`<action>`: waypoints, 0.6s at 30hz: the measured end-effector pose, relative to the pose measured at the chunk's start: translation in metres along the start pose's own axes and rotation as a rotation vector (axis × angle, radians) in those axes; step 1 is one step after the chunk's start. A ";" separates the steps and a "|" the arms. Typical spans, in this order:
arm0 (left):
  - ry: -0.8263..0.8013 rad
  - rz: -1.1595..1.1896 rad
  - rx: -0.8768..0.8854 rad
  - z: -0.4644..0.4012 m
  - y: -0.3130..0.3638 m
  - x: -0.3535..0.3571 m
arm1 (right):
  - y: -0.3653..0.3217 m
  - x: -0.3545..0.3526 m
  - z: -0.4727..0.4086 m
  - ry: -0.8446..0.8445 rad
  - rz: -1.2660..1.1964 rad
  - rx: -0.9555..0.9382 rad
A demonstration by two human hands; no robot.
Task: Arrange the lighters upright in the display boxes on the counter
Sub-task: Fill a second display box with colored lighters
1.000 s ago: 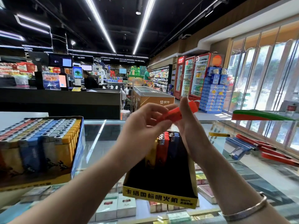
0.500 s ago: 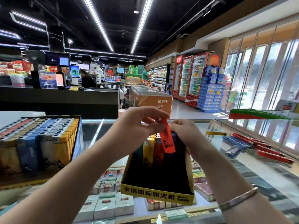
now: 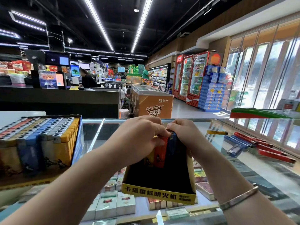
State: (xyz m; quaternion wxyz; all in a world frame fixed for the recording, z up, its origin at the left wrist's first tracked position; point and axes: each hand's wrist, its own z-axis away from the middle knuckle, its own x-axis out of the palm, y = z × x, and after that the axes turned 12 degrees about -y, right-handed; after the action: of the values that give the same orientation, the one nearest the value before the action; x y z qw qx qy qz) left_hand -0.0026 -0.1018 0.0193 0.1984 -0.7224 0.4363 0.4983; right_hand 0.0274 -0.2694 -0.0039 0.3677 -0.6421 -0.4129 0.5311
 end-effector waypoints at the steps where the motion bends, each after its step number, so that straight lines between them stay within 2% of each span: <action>1: -0.007 -0.012 -0.001 0.000 0.000 0.000 | 0.001 0.000 -0.001 0.006 -0.008 -0.005; 9: -0.064 -0.147 0.041 0.000 0.002 -0.005 | 0.005 0.001 -0.004 0.011 -0.029 -0.023; 18: -0.052 0.052 -0.011 0.000 -0.007 0.002 | 0.007 0.001 -0.004 0.007 -0.032 -0.041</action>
State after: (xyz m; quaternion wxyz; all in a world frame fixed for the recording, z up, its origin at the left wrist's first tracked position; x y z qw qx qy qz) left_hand 0.0034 -0.0990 0.0169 0.1927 -0.6988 0.4466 0.5245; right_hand 0.0327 -0.2717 -0.0097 0.3645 -0.6447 -0.4326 0.5142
